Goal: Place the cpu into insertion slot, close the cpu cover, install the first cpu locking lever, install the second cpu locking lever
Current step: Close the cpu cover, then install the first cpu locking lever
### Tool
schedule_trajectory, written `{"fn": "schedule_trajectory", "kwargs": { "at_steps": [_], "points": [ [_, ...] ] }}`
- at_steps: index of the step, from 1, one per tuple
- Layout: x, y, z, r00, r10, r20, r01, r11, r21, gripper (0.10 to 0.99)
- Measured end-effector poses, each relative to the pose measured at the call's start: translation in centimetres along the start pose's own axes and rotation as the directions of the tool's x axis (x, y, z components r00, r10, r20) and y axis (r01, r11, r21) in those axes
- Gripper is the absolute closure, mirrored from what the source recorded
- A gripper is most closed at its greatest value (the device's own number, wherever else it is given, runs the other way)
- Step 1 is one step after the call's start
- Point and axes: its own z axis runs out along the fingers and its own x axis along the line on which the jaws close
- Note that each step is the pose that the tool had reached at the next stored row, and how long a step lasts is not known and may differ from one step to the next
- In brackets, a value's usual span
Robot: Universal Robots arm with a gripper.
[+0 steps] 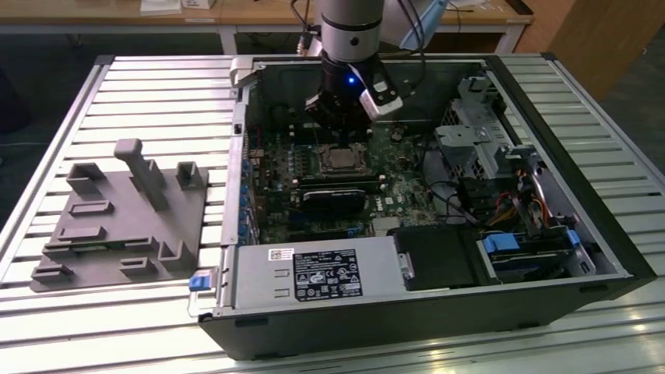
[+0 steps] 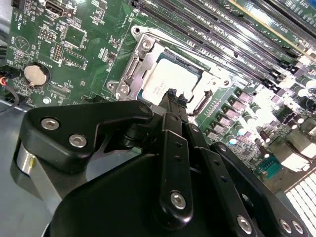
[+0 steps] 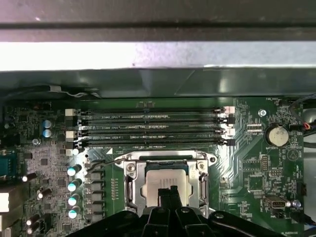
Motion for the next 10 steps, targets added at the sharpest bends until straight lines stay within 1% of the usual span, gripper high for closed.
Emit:
{"fn": "schedule_trajectory", "kwargs": {
  "at_steps": [3,10],
  "points": [
    [-0.01,0.01,-0.25,1.0000,0.000,0.0001,0.000,1.0000,0.002,0.980],
    [-0.01,0.00,-0.26,1.0000,0.000,0.0001,0.000,1.0000,0.003,0.980]
  ]
}}
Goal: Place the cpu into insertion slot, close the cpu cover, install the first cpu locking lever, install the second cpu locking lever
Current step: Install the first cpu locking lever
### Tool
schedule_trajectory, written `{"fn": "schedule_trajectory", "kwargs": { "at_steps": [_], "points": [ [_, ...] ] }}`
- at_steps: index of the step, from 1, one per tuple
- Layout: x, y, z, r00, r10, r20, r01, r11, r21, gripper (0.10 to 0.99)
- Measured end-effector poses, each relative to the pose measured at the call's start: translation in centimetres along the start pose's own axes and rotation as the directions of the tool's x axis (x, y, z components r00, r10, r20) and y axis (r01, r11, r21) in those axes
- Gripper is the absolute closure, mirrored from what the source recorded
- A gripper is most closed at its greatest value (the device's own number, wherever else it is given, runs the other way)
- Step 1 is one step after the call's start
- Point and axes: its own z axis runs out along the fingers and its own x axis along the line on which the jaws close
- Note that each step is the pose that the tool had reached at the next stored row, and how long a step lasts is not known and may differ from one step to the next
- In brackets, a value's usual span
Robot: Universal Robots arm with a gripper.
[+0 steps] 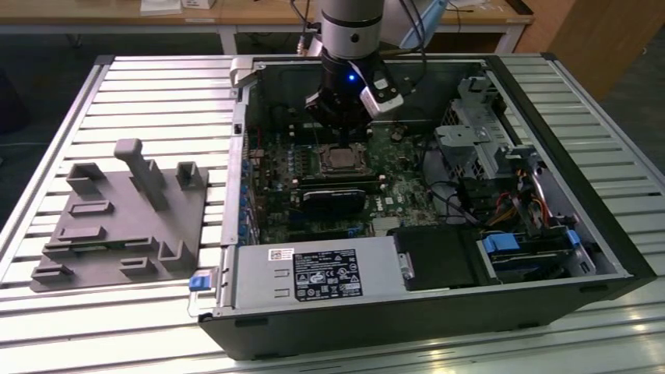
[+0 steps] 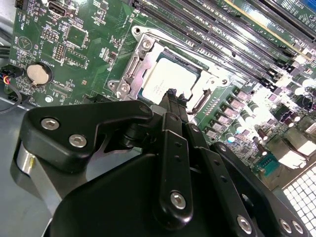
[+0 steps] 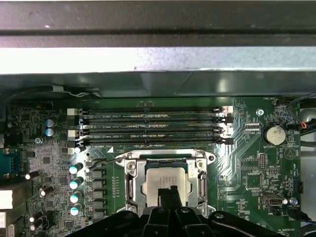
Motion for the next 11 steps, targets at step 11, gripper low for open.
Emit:
{"fn": "schedule_trajectory", "kwargs": {
  "at_steps": [11],
  "points": [
    [0.76,-0.03,-0.02,1.0000,0.000,0.0004,0.000,1.0000,0.000,0.980]
  ]
}}
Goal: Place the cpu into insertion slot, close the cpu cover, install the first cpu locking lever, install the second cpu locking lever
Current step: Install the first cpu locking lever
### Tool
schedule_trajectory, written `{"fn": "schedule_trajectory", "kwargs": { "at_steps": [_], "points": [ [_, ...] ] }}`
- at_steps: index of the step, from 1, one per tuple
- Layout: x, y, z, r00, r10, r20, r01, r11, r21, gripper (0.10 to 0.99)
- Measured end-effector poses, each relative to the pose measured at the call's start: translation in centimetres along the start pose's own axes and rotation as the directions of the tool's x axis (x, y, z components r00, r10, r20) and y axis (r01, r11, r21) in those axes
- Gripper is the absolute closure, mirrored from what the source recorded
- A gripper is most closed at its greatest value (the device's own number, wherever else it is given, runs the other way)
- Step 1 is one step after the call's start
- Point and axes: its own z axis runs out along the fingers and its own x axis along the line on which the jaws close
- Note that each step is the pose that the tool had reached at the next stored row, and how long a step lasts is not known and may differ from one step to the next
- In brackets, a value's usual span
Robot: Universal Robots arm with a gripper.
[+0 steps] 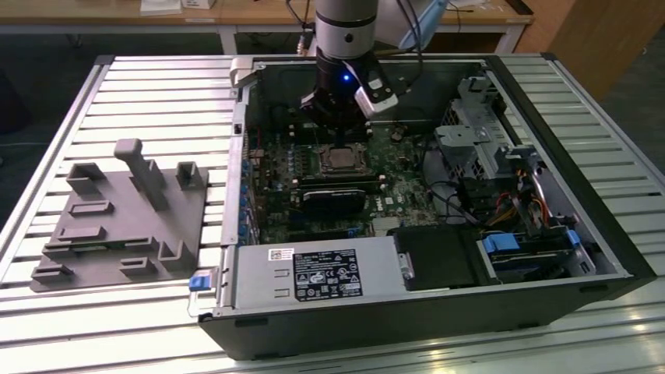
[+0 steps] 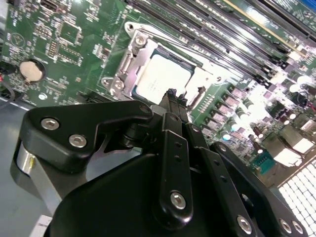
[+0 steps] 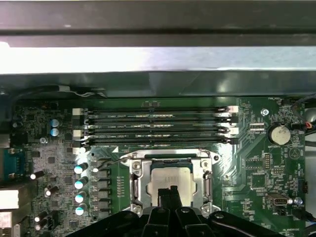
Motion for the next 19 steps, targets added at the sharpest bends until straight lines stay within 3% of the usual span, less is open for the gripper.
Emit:
{"fn": "schedule_trajectory", "kwargs": {
  "at_steps": [19],
  "points": [
    [3.44,-0.13,-0.10,1.0000,0.000,0.0084,0.000,1.0000,0.000,0.980]
  ]
}}
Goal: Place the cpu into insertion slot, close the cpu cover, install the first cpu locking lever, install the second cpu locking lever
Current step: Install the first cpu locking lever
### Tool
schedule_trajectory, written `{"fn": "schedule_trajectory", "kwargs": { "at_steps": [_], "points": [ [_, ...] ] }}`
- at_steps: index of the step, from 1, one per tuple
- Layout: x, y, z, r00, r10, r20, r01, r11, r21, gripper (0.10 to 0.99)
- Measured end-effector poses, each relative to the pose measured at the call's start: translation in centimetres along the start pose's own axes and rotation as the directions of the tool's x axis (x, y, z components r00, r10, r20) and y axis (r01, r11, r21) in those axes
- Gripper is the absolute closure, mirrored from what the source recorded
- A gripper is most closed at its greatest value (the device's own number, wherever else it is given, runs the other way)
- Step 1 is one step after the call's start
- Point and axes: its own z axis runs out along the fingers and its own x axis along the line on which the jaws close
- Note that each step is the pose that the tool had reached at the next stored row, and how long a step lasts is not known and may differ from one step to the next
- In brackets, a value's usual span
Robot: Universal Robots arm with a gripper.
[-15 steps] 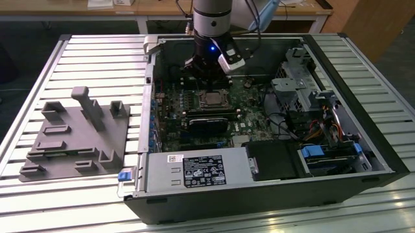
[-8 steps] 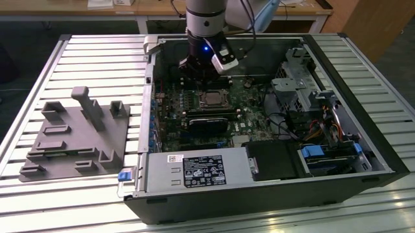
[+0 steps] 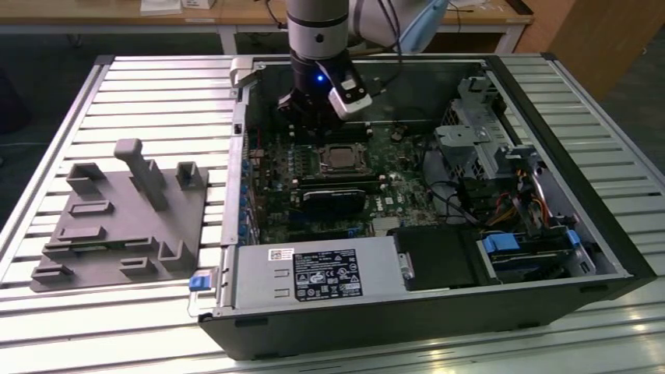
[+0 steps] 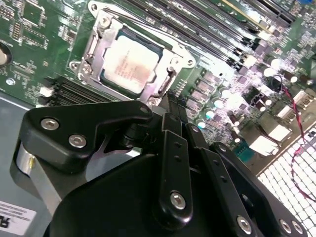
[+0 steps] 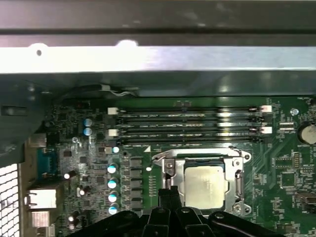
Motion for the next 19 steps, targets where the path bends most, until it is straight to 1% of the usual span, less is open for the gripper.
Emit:
{"fn": "schedule_trajectory", "kwargs": {
  "at_steps": [3,6,12,19],
  "points": [
    [0.34,-0.01,-0.03,1.0000,0.000,0.0040,0.000,1.0000,0.000,0.980],
    [0.37,-0.01,-0.22,1.0000,0.000,0.0052,0.000,1.0000,0.000,0.980],
    [0.35,-0.01,-1.10,1.0000,0.000,0.0065,0.000,1.0000,0.000,0.980],
    [0.32,0.00,-1.74,1.0000,0.000,0.0071,0.000,1.0000,0.000,0.980]
  ]
}}
